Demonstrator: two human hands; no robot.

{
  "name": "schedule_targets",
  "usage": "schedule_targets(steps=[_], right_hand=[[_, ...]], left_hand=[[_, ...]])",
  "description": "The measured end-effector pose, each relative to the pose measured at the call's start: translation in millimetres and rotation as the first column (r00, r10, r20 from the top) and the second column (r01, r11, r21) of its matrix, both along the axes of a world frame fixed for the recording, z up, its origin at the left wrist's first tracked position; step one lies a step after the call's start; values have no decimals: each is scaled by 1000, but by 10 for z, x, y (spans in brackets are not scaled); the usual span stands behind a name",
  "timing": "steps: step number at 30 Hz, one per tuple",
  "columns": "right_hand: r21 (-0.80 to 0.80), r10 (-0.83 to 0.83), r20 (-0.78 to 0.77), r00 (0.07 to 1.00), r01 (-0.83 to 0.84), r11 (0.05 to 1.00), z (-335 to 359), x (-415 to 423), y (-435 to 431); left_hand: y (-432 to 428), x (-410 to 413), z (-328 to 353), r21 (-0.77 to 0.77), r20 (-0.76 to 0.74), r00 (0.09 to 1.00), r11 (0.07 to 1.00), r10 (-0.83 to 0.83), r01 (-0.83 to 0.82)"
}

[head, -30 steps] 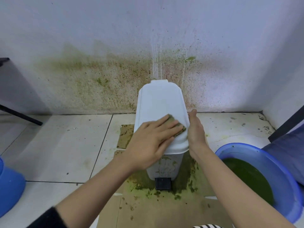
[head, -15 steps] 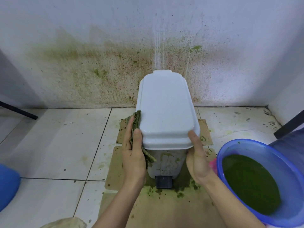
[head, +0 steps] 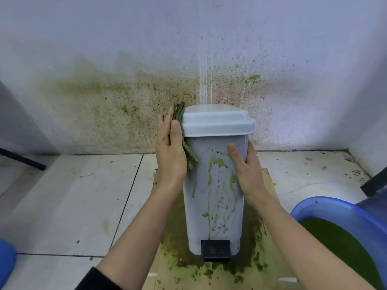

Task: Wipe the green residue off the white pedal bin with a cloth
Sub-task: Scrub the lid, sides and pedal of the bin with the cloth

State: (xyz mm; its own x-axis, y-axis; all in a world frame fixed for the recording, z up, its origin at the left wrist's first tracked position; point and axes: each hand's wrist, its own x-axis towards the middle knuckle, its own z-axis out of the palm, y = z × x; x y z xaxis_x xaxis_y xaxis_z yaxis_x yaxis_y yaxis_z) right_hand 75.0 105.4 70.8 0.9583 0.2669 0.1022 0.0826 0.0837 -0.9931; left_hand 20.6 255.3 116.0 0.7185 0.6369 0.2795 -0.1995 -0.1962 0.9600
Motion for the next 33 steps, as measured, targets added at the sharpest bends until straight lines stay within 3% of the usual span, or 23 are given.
schedule_targets(steps=[2,9,15,17,20,22,27,28,33], right_hand=[[-16,-60,22,998,61,998,-30,87,80],[-10,-131,59,990,131,991,-105,267,198],[11,-147,43,988,146,989,-127,287,214],[-5,-153,47,987,154,988,-158,269,223],[-8,-169,56,984,169,986,-178,255,265],[-2,-173,61,983,173,985,-179,260,279],[36,-161,36,986,160,986,-232,253,235],[28,-163,43,986,161,986,-243,248,234],[13,-164,74,984,164,986,-265,238,270]], left_hand=[[-82,-49,-208,87,67,996,994,56,-61],[-232,-65,-818,420,96,989,896,116,-146],[-180,102,-854,760,210,966,597,150,-258],[-192,36,-918,759,215,957,584,194,-289],[-176,93,-752,576,181,925,726,334,-375],[-142,180,-598,495,161,915,772,370,-399],[-144,92,-725,744,235,936,572,260,-346],[-131,78,-737,749,235,939,569,253,-341],[-143,155,-565,510,188,910,755,369,-412]])
